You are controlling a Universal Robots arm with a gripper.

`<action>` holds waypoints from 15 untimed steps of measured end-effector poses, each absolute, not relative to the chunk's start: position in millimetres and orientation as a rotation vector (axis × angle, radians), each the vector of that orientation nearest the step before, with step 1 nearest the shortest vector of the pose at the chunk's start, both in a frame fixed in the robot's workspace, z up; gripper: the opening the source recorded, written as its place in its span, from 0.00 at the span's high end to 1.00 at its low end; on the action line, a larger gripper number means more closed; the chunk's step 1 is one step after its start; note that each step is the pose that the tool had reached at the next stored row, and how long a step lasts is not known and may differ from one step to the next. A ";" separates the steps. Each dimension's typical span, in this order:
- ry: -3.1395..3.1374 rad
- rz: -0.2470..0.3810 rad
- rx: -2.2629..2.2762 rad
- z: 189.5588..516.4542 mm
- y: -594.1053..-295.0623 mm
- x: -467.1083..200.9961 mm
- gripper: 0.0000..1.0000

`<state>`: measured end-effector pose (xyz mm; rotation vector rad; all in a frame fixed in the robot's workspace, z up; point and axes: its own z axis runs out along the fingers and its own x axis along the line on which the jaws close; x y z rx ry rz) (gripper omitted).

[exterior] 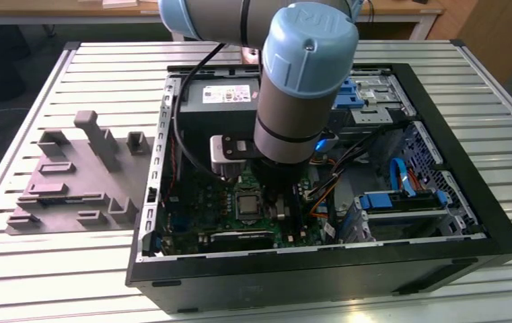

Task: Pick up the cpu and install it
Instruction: 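Install the first cpu locking lever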

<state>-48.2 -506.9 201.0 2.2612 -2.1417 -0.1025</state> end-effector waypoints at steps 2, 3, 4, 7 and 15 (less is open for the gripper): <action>-2.137 -0.101 2.267 199.4 -506.9 -48.3 0.89; -2.135 -0.100 2.270 198.8 -507.0 -48.4 0.89; -2.132 -0.099 2.273 198.2 -507.0 -48.4 0.89; -2.125 -0.098 2.280 197.3 -507.2 -48.5 0.89; -2.125 -0.098 2.280 194.2 -507.2 -48.5 0.89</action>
